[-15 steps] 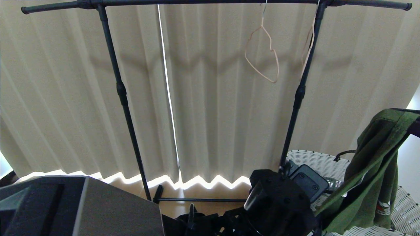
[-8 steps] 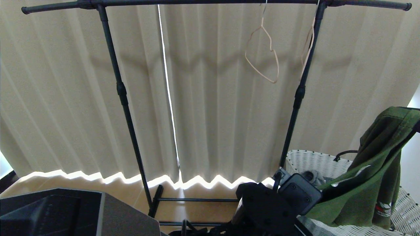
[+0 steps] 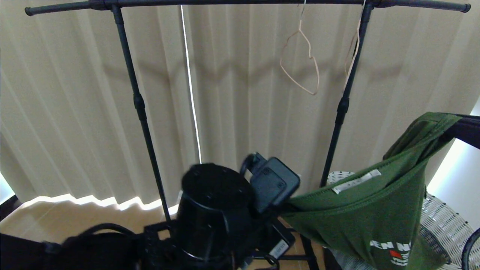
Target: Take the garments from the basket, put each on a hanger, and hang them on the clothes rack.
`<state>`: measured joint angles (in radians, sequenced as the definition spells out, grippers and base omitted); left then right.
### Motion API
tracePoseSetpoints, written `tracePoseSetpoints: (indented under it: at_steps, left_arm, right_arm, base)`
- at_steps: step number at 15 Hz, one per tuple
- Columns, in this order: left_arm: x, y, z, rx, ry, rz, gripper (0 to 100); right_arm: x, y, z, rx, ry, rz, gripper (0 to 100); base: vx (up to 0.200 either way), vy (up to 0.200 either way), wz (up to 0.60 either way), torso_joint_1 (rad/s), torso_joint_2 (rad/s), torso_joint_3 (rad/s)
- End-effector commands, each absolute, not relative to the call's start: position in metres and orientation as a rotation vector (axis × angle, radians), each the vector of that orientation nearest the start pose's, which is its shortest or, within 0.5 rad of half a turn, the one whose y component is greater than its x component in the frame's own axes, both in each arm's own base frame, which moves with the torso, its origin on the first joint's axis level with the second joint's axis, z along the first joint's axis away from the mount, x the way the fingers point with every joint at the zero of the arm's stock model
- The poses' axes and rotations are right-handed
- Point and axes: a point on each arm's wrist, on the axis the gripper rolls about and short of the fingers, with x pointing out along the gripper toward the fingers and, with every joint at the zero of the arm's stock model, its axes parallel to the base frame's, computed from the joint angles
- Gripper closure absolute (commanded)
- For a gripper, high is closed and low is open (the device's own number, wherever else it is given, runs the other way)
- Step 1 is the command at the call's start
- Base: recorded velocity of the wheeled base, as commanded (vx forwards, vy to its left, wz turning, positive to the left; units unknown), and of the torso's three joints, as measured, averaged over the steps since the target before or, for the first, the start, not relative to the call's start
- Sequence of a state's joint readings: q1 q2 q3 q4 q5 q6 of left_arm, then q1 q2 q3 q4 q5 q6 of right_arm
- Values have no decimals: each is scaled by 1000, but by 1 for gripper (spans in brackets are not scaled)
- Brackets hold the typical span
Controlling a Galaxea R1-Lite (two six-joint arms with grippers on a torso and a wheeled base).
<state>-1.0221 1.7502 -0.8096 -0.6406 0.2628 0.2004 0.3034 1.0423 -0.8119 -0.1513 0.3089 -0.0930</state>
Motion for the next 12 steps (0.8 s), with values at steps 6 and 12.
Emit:
tracePoseSetpoints:
  at_steps: [6,12]
  left_arm:
    - [170,-181,268,343,4,-585,100]
    - [166,-165,282,385,19,-539,100]
  right_arm:
    - [151,53,309,-96,-4,559,100]
    - [174,60,317,-95,4,559,100]
  base:
    - [0,0,0,0,0,0]
    - [0,0,0,0,0,0]
